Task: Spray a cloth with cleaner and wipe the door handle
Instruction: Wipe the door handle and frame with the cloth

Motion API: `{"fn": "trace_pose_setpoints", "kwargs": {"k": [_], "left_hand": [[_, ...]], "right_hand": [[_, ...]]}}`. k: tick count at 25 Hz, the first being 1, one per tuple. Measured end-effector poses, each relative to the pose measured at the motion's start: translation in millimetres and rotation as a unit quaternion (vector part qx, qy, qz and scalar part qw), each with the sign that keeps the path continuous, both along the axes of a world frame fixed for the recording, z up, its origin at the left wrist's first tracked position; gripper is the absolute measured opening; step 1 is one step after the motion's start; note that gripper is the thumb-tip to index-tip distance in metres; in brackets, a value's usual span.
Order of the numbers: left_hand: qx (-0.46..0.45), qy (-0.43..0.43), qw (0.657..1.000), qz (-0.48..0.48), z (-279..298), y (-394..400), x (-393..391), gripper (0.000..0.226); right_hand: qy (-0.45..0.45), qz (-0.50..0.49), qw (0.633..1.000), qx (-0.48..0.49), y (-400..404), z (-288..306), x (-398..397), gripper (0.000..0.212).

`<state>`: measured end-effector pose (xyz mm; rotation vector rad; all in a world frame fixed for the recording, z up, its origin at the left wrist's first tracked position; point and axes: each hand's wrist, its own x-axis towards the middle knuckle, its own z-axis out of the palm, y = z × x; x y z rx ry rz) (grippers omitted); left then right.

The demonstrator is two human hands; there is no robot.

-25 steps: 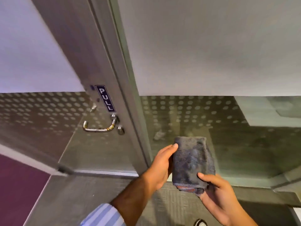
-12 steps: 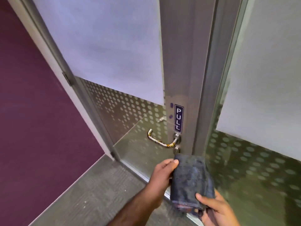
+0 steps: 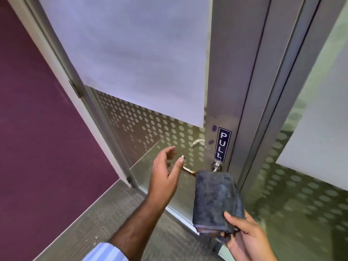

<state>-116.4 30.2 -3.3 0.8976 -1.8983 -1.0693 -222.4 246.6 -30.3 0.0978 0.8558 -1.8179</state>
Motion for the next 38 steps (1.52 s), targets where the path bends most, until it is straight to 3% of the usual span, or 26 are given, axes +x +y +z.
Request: {"fn": "trace_pose_setpoints", "kwargs": {"k": [3,7,12,17,22,27,30,32,35,38], "left_hand": [[-0.155,-0.047,0.987,-0.015,7.8,-55.5,-9.9,0.056],[-0.279,-0.091,0.953,-0.073,21.3,-117.4,-27.9,0.078],[-0.461,-0.025,0.878,-0.128,33.7,-160.7,-47.2,0.084],[-0.523,0.039,0.842,-0.125,52.4,-171.4,-71.0,0.091],[-0.511,0.074,0.854,-0.052,70.7,-186.4,-87.5,0.106],[-0.532,0.072,0.843,-0.028,68.3,-192.9,-90.2,0.106],[-0.551,0.067,0.832,-0.020,66.0,-199.0,-91.3,0.102],[-0.565,0.065,0.823,-0.012,61.4,-204.5,-89.1,0.098],[-0.576,0.059,0.815,-0.012,60.6,-206.6,-91.1,0.098],[-0.572,0.059,0.818,-0.002,60.4,-205.9,-89.7,0.097]], "right_hand": [[-0.010,-0.063,0.998,0.002,-15.8,-7.9,7.3,0.065],[0.000,-0.165,0.986,-0.004,-44.0,-11.3,33.5,0.052],[0.026,-0.255,0.966,0.020,-74.3,-15.4,75.9,0.081],[0.073,-0.318,0.945,0.005,-85.8,-7.9,116.8,0.065],[0.125,-0.313,0.940,0.058,-86.5,5.8,124.4,0.064],[0.193,-0.329,0.919,0.098,-77.1,13.4,119.5,0.057],[0.302,-0.345,0.864,0.209,-78.3,9.0,109.1,0.050],[0.403,-0.367,0.791,0.276,-79.0,5.1,99.6,0.054],[0.560,-0.368,0.648,0.362,-84.8,1.7,84.5,0.034],[0.608,-0.348,0.578,0.419,-100.5,-4.5,77.3,0.035]]}}
